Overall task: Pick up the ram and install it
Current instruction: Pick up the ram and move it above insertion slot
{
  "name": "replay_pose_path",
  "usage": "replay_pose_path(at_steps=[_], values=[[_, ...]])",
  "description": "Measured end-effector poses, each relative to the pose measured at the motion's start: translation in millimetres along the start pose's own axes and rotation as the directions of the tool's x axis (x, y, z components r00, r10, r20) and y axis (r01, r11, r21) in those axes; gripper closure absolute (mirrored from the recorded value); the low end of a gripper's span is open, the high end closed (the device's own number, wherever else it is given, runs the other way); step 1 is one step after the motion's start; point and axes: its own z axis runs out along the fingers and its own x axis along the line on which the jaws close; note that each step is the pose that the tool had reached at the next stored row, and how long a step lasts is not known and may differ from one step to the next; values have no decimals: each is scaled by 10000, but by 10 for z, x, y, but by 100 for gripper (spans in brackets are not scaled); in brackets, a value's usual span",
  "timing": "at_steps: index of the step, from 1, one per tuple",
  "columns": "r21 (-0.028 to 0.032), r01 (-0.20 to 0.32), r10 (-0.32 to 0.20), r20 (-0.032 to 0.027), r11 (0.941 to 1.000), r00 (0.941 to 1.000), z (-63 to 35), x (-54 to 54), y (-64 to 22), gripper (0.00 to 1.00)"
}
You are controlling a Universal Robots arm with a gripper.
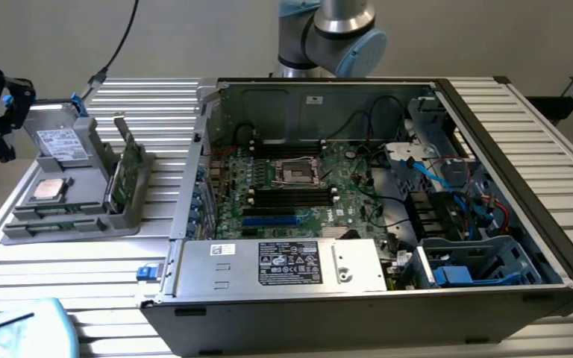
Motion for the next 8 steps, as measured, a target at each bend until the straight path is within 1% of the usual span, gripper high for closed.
replay_pose_path(at_steps=[2, 4, 6, 8], values=[[23, 369, -369, -18, 9993, 9993, 15, -1, -1, 89], [46, 733, -733, -36, 9973, 9973, 29, -2, -1, 89], [67, 1091, -1091, -57, 9940, 9940, 43, -3, -2, 89], [89, 1462, -1461, -78, 9892, 9892, 57, -4, -3, 89]])
